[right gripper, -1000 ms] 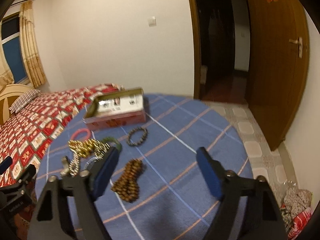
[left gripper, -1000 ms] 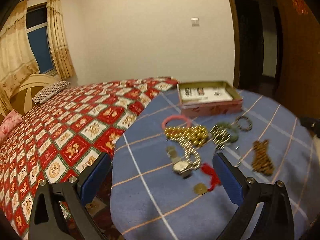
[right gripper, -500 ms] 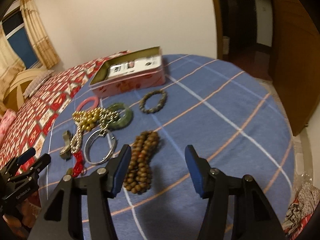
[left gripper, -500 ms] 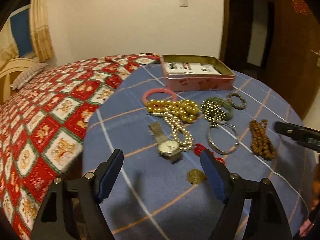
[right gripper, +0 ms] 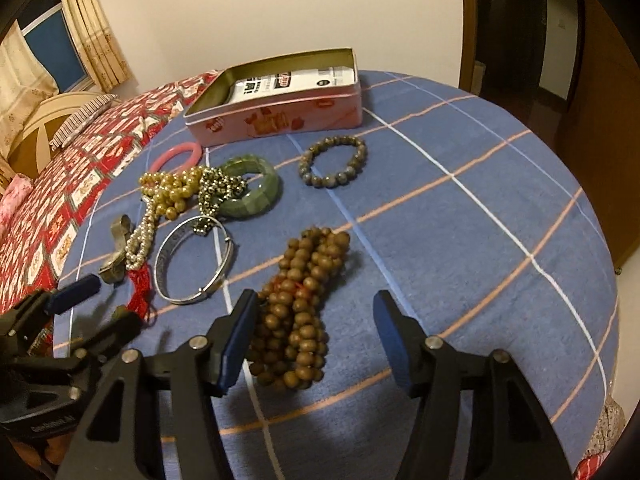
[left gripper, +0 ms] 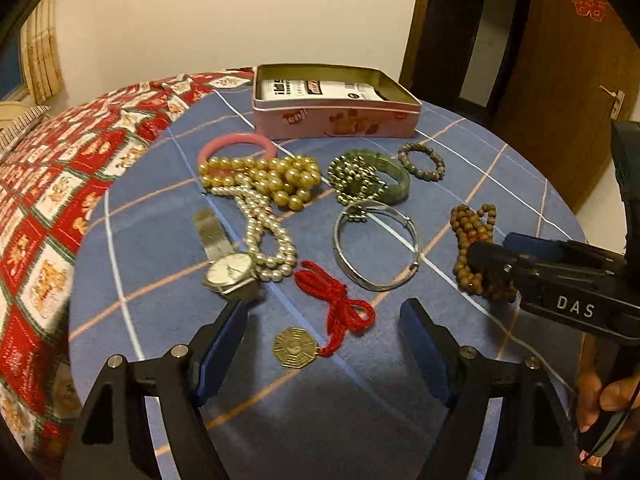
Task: Organize jewelry
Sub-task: 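Grasp the red knot tassel with the left tool while the right tool grasps the brown bead strand, then carry both items into the pink tin and open both tools to release them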
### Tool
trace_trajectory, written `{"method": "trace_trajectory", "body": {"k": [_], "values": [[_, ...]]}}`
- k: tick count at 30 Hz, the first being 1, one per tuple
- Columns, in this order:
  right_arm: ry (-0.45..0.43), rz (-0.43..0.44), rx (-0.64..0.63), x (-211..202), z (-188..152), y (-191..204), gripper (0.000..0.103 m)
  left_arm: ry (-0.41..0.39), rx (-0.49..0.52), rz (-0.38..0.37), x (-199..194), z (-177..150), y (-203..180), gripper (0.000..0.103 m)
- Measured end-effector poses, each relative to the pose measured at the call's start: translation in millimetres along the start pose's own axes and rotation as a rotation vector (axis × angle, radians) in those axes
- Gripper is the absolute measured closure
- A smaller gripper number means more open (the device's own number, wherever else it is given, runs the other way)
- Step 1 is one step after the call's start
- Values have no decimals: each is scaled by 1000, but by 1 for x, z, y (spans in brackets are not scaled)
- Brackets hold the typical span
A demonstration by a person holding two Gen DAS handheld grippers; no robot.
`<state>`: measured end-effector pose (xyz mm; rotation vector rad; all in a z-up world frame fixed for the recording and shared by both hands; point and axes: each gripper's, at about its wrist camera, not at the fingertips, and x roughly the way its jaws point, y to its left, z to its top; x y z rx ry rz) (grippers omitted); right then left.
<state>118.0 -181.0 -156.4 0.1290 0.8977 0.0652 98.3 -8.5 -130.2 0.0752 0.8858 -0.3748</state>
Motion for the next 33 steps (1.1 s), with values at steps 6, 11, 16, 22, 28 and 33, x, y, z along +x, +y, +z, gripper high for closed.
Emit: {"method": "trace_trajectory", "body": {"k": [6, 11, 16, 22, 28, 33], "values": [[17, -15, -60, 8, 6, 13, 35, 21, 27, 60, 12, 2, -3, 59], [20, -7, -109, 8, 5, 17, 71, 3, 18, 15, 10, 2, 2, 97], [8, 39, -63, 2, 6, 8, 79, -49, -47, -74, -5, 3, 16, 98], [-104, 89, -16, -35, 25, 1, 82, -200, -44, -137, -50, 23, 23, 98], [-214, 109, -16, -64, 60, 0, 82, -306, -25, -140, -73, 58, 28, 98], [-282, 116, -6, -66, 94, 0, 82, -381, -40, -196, -78, 100, 33, 98]]}}
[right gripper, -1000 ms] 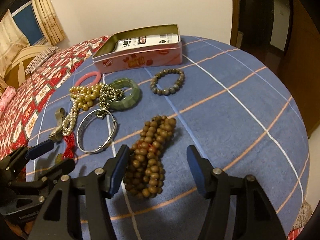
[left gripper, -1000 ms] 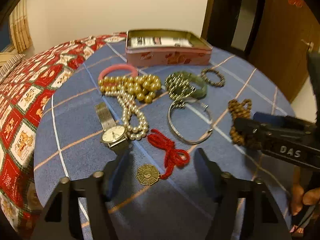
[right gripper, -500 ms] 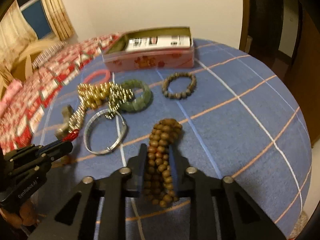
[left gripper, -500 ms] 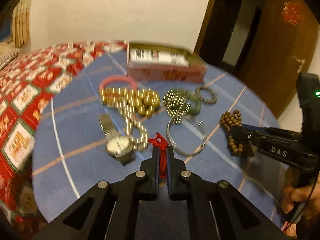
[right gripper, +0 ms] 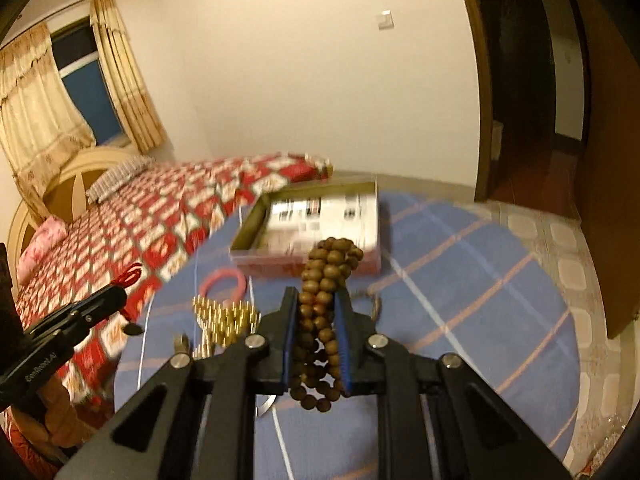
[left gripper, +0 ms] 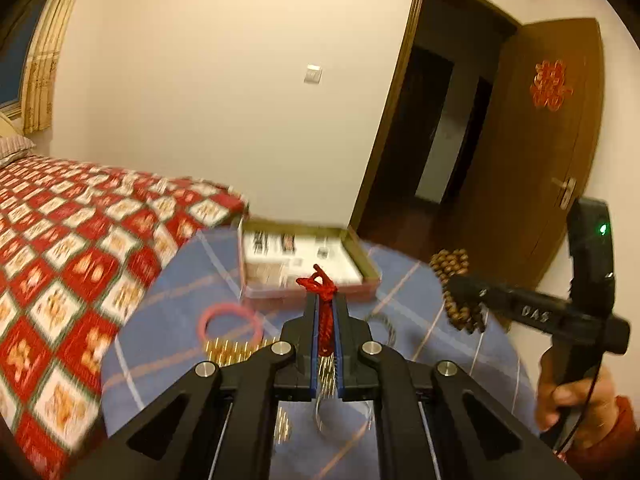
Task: Organize jewelry
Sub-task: 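Carry both items into the pink tin and open both tools to release them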
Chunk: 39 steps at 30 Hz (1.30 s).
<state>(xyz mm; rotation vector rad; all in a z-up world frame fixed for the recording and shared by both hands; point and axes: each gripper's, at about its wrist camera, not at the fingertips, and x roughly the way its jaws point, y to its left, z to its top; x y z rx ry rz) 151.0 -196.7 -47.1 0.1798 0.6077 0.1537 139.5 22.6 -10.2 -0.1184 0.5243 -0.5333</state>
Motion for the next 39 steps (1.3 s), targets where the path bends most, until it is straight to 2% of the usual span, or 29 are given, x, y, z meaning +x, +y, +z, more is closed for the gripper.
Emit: {"method": "trace_trajectory", "body": {"k": [4, 10, 14, 19, 23, 31, 37, 38, 39], "values": [[-51, 5, 8, 13, 23, 0, 82, -57, -6, -21, 19, 27, 6, 98], [-69, -13, 48, 60, 41, -2, 82, -72, -31, -25, 74, 49, 17, 98], [-55, -28, 46, 88, 43, -5, 82, -40, -49, -20, 111, 49, 22, 98], [5, -43, 52, 127, 37, -14, 82, 42, -60, 4, 156, 42, 30, 98], [34, -58, 34, 142, 34, -17, 82, 100, -43, 43, 180, 33, 32, 98], [53, -56, -3, 150, 27, -19, 82, 182, -28, 110, 202, 18, 36, 98], [41, -30, 3, 154, 26, -23, 82, 190, 4, 146, 207, 15, 32, 98], [42, -16, 12, 156, 25, -23, 80, 190, 9, 152, 207, 14, 32, 98], [51, 1, 25, 158, 25, -25, 73, 188, 10, 156, 208, 14, 32, 98]]}}
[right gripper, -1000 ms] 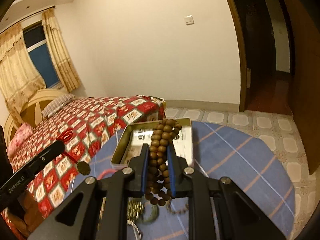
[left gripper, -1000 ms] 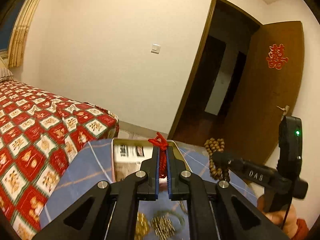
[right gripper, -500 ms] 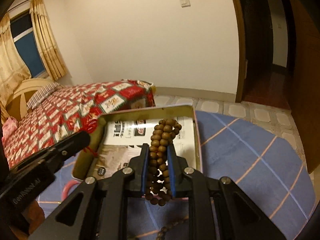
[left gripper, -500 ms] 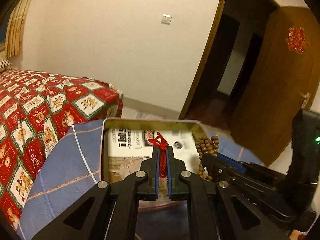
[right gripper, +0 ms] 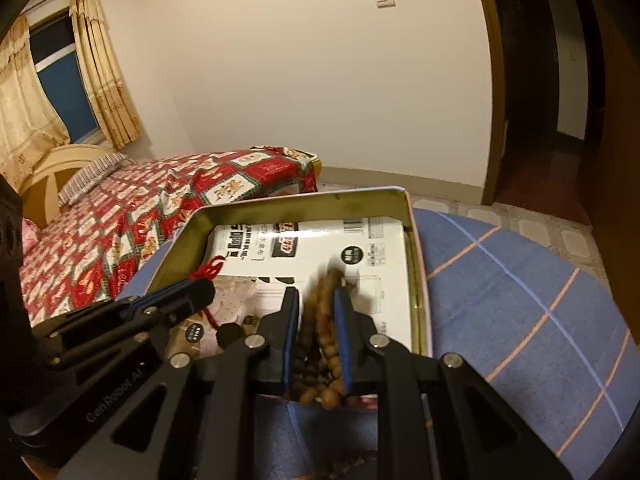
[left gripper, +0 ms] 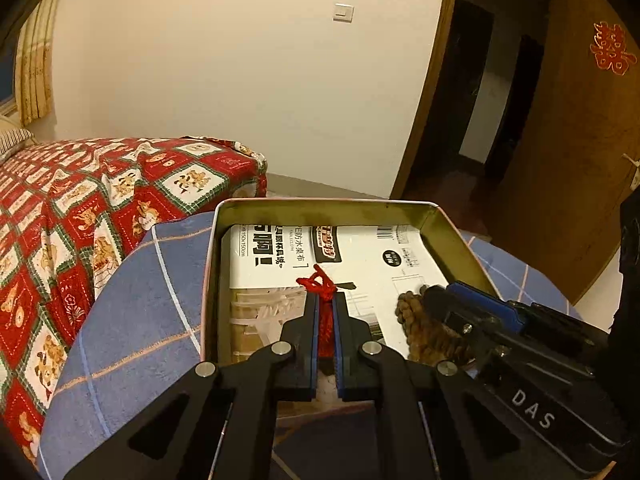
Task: Organize jewelry
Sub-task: 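Carry both items into the pink tin and open both tools to release them, then withdraw both open tools from the tin back over the jewelry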
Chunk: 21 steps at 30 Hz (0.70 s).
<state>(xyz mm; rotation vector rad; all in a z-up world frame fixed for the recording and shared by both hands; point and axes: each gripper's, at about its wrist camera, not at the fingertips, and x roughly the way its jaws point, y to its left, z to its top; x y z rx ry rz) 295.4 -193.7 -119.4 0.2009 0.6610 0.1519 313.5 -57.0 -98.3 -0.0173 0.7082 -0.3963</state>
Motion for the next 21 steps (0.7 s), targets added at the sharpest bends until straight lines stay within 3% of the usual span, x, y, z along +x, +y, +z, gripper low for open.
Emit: {"method": "trace_trajectory", "body": {"k": [1, 2, 5, 7, 9, 11, 13, 15, 21], "values": [[11, 19, 16, 2, 0, -1, 66, 0, -1, 7, 0, 0, 0, 98], [13, 23, 33, 1, 0, -2, 48, -6, -8, 17, -1, 1, 1, 98], [-53, 23, 55, -17, 6, -5, 47, 2, -36, 11, -5, 3, 4, 95], [-107, -25, 53, -33, 12, -4, 45, 9, -55, 7, -10, 6, 5, 93], [-120, -71, 34, -45, 15, -1, 38, 7, -63, 17, -18, 7, 5, 82], [-110, -97, 26, -52, 14, 3, 37, -8, -58, 46, -29, 7, 4, 48], [-96, -114, 15, -58, 9, 7, 36, -44, -57, 83, -42, 6, 5, 32], [-86, -131, 1, -62, 3, 12, 33, -78, -57, 113, -56, 4, 7, 31], [-54, -147, 2, -71, -12, 20, 33, -73, -73, 144, -86, -11, 10, 31]]}}
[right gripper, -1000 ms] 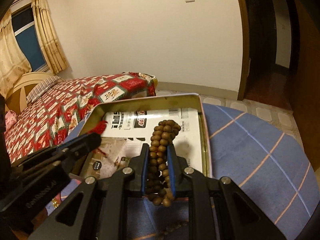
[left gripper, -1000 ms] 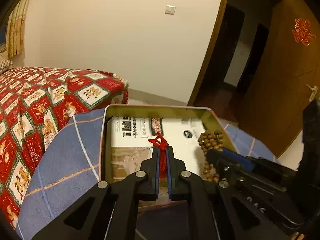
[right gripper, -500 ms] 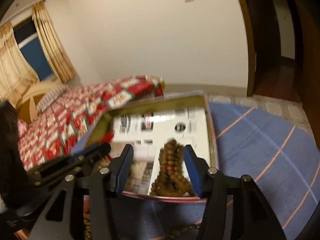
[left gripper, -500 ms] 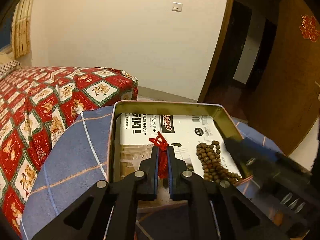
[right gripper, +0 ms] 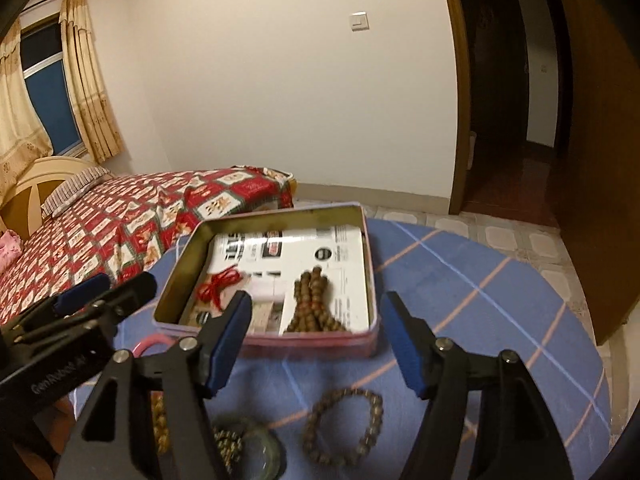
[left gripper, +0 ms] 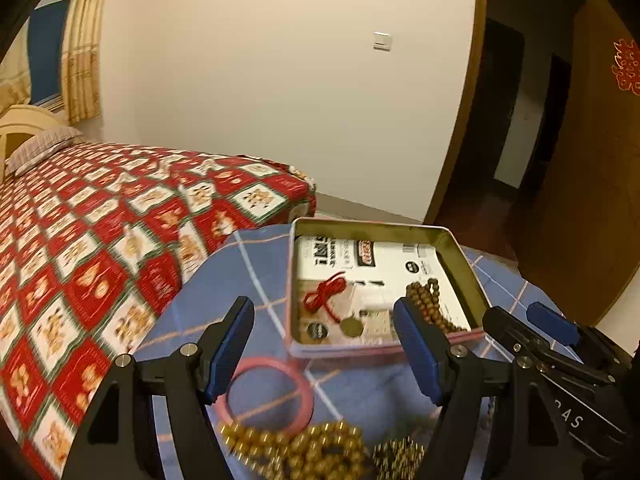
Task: Organize jewelry
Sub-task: 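Withdraw both open tools from the tin back over the jewelry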
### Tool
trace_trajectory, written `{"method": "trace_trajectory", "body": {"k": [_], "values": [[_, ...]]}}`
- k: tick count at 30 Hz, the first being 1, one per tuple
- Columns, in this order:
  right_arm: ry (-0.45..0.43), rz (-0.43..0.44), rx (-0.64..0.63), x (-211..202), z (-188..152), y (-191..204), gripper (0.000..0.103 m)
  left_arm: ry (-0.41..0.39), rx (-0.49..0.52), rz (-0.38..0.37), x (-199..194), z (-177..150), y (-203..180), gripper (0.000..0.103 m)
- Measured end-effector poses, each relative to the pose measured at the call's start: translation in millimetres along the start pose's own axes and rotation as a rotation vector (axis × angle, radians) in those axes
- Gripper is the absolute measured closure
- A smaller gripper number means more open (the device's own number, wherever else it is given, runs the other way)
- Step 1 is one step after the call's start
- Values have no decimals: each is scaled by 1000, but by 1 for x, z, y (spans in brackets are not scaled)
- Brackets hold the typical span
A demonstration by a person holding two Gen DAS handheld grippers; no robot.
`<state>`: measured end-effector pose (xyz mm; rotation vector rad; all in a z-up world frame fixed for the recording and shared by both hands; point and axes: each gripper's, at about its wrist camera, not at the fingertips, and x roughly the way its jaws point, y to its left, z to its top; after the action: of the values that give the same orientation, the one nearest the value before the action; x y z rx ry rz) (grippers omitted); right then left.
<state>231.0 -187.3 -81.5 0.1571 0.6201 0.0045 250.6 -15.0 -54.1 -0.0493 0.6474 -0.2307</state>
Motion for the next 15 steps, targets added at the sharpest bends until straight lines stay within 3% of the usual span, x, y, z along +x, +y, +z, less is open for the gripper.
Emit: {"method": "trace_trajectory", "body": {"k": [15], "values": [[-9, -20, -49, -38, -26, 24, 30, -24, 43, 43, -54, -40, -10, 30]]}}
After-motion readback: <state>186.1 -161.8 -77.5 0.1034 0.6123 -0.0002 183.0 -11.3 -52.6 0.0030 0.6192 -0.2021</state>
